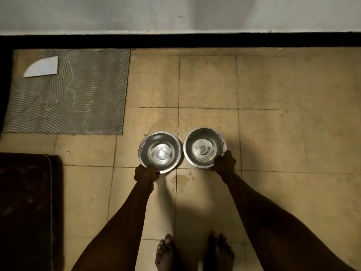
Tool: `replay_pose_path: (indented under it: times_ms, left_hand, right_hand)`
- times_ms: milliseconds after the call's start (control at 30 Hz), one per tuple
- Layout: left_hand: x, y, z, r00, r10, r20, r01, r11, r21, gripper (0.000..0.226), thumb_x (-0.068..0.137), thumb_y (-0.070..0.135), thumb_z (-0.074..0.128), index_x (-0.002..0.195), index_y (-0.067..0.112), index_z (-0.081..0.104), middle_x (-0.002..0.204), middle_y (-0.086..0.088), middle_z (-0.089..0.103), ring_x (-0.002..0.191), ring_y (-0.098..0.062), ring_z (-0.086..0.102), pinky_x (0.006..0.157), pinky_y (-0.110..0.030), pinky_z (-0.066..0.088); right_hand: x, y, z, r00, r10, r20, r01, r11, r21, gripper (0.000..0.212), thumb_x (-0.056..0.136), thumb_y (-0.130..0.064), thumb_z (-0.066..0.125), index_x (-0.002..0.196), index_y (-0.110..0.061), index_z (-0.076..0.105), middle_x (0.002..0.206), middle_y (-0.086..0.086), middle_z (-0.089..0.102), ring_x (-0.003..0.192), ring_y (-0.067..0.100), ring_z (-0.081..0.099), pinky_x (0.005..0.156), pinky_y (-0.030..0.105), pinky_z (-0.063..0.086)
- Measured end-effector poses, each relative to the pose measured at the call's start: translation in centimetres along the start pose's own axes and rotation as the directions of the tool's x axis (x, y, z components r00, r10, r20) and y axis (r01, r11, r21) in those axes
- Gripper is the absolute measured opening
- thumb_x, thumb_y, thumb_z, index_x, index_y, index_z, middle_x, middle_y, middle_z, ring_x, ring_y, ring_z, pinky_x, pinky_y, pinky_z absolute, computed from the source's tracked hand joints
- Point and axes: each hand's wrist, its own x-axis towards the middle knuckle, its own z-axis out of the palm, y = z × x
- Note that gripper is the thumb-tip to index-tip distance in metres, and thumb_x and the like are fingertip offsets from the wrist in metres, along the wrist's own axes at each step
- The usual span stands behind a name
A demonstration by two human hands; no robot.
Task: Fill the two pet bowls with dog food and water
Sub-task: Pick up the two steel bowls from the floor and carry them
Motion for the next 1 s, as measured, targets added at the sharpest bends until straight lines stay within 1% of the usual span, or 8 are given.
replay_pose_path:
  times_ms: [100,200,300,433,567,633,833,1000]
  left_hand:
    - [-6.0,1.5,-2.8,1.000,0.011,0.003,-0.011,0.998,-0.054,0.037,0.077,-0.015,0.066,0.110,0.001,0.064,0.099,-0.023,0.072,0.087,-0.043,0.075,0.044,-0.029,0.058]
    - [-12.4,3.6,-6.1,0.998,0.032,0.051,-0.028,0.997,-0.066,0.040,0.074,-0.014,0.064,0.108,0.004,0.068,0.105,-0.022,0.073,0.084,-0.043,0.076,0.051,-0.032,0.062]
    - [-19.2,6.4,-9.2,0.994,0.057,0.092,-0.047,0.993,-0.112,0.044,0.069,-0.013,0.065,0.109,0.007,0.068,0.112,-0.023,0.072,0.083,-0.045,0.077,0.067,-0.045,0.066]
    - [-29.6,9.9,-13.7,0.983,0.128,0.129,-0.106,0.981,-0.166,0.045,0.076,-0.016,0.065,0.117,0.002,0.065,0.118,-0.023,0.067,0.101,-0.046,0.072,0.052,-0.036,0.063]
    - [-39.1,12.1,-18.7,0.972,0.178,0.156,-0.159,0.979,-0.128,0.042,0.078,-0.016,0.059,0.114,0.005,0.065,0.118,-0.023,0.068,0.094,-0.046,0.073,0.050,-0.033,0.061]
    - [-42.7,12.6,-21.0,0.967,0.194,0.164,-0.177,0.978,-0.111,0.039,0.079,-0.015,0.060,0.109,0.009,0.064,0.117,-0.021,0.068,0.092,-0.044,0.074,0.050,-0.032,0.061]
    - [-50.8,11.8,-26.3,0.954,0.231,0.190,-0.214,0.971,-0.107,0.030,0.079,-0.006,0.074,0.098,0.015,0.065,0.111,-0.019,0.071,0.088,-0.040,0.076,0.050,-0.030,0.061]
    - [-54.8,9.9,-28.8,0.939,0.271,0.213,-0.252,0.961,-0.111,0.030,0.079,-0.007,0.074,0.092,0.018,0.065,0.108,-0.014,0.071,0.084,-0.037,0.076,0.059,-0.035,0.064]
  right_hand:
    - [-6.5,-2.9,-4.2,0.999,0.032,-0.014,-0.031,0.998,0.061,0.040,0.087,-0.020,0.062,0.124,-0.011,0.052,0.113,0.013,0.064,0.080,0.036,0.074,0.052,0.044,0.063]
    - [-13.9,-6.4,-9.2,0.998,0.051,-0.024,-0.048,0.990,0.134,0.033,0.093,-0.011,0.058,0.125,-0.009,0.050,0.114,0.009,0.058,0.071,0.036,0.075,0.047,0.034,0.060]
    - [-20.9,-9.7,-13.4,0.998,0.042,-0.037,-0.036,0.987,0.157,0.033,0.094,-0.011,0.056,0.126,-0.007,0.050,0.116,0.011,0.056,0.064,0.034,0.075,0.052,0.039,0.063]
    - [-30.6,-14.0,-18.8,0.999,-0.003,-0.034,0.009,0.986,0.166,0.026,0.093,-0.012,0.055,0.118,-0.007,0.054,0.109,0.012,0.065,0.060,0.032,0.075,0.059,0.043,0.064]
    - [-40.3,-17.3,-23.8,0.995,-0.037,-0.088,0.053,0.980,0.191,0.013,0.092,-0.007,0.052,0.103,-0.010,0.056,0.095,0.006,0.063,0.062,0.030,0.073,0.066,0.047,0.065]
    - [-43.6,-18.0,-25.2,0.992,-0.007,-0.125,0.037,0.971,0.235,0.018,0.090,-0.005,0.050,0.108,-0.003,0.055,0.097,0.007,0.059,0.059,0.026,0.071,0.067,0.052,0.064]
    - [-51.8,-17.7,-28.3,0.988,-0.056,-0.143,0.096,0.953,0.287,0.024,0.087,-0.006,0.044,0.108,-0.002,0.054,0.109,0.018,0.064,0.056,0.036,0.074,0.070,0.057,0.063]
    - [-57.0,-16.1,-29.9,0.987,-0.084,-0.134,0.121,0.947,0.296,0.021,0.091,-0.003,0.049,0.110,-0.001,0.056,0.112,0.021,0.063,0.058,0.032,0.074,0.049,0.035,0.061]
